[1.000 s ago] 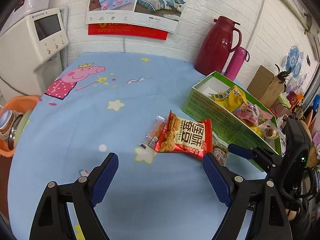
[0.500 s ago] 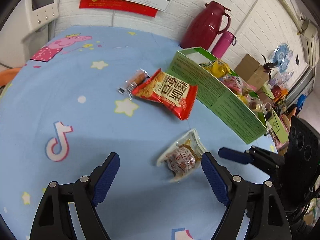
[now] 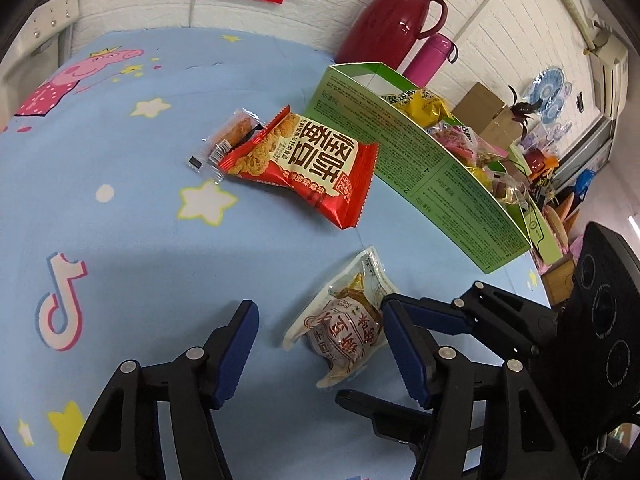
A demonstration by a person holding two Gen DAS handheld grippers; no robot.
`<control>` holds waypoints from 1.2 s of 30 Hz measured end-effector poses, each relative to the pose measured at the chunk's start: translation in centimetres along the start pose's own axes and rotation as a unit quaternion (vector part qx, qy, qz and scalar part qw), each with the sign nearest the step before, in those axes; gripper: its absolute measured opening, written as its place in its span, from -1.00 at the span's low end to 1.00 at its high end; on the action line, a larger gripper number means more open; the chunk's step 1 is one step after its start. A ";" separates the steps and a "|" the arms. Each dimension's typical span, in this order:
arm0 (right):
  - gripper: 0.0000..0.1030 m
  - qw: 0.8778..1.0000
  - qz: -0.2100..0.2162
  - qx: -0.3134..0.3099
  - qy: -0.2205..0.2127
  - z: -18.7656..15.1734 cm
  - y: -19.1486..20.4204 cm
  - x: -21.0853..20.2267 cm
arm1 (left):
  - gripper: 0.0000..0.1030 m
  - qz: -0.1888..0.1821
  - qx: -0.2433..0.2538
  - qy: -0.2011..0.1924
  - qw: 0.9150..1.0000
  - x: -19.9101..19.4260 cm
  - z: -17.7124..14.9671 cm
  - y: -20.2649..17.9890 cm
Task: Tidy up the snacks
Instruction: 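Grasp the clear sausage packet with the right gripper while the left gripper grasps another clear packet, then release the clear packets into the box with both grippers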
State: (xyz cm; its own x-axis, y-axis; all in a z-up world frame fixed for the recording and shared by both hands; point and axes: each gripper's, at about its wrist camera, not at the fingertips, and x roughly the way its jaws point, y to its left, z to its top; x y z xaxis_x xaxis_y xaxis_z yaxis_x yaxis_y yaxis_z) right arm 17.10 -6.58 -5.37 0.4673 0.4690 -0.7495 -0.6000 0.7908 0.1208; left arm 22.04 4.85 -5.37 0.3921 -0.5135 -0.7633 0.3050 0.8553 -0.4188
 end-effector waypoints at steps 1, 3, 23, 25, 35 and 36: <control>0.20 1.000 0.001 0.002 0.003 0.1 0.0 0.2 | -0.06 -0.007 0.003 0.004 1.000 0.1 -0.2 -0.1; 0.20 1.000 0.004 0.004 0.000 0.3 0.0 0.4 | -0.06 0.003 0.013 -0.003 1.000 0.1 -0.6 -0.6; -0.06 0.986 -0.054 0.075 -0.136 -0.7 -3.6 -10.5 | -0.30 -0.043 0.075 -0.062 0.994 -3.0 2.9 -11.3; -0.06 0.983 -0.068 0.078 -0.154 -0.8 -4.6 -12.1 | -0.30 -0.047 0.095 -0.073 0.992 -3.1 4.0 -13.3; -0.06 0.967 -0.132 0.103 -0.193 -0.3 -11.9 -16.0 | -0.30 -0.070 0.145 -0.080 0.984 0.7 10.4 -20.7; -0.06 0.966 -0.136 0.107 -0.195 -0.3 -12.6 -16.0 | -0.30 -0.071 0.146 -0.078 0.984 1.4 11.0 -21.0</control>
State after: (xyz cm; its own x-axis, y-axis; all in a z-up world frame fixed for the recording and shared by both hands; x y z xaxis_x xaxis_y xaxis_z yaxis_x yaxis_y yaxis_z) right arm 16.99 -24.19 4.91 0.8221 0.3124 -0.4759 -0.2927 0.9490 0.1174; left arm 25.72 -14.59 7.77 0.4487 -0.6506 -0.6126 0.5943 0.7292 -0.3391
